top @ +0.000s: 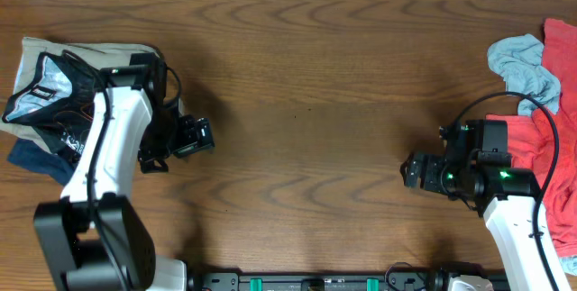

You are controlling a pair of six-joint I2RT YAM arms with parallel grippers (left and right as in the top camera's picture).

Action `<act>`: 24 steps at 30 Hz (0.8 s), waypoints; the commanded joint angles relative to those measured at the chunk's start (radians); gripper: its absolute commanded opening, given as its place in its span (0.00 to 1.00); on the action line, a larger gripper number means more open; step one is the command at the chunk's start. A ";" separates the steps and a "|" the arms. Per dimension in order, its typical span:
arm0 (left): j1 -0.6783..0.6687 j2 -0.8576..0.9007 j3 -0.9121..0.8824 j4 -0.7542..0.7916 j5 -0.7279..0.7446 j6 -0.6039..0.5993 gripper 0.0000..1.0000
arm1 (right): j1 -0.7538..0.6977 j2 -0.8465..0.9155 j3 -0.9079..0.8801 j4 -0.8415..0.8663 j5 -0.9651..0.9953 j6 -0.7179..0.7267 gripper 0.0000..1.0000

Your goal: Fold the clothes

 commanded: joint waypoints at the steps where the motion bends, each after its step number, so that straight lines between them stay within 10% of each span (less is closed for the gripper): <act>1: 0.000 -0.169 -0.053 0.002 -0.061 0.018 0.98 | -0.009 -0.037 0.011 -0.035 -0.014 -0.026 0.99; 15: 0.000 -1.104 -0.345 0.212 -0.102 0.017 0.98 | -0.005 -0.573 0.007 -0.075 0.056 -0.052 0.99; 24: 0.000 -1.255 -0.365 0.259 -0.091 -0.002 0.98 | -0.005 -0.654 0.005 -0.035 0.061 -0.052 0.99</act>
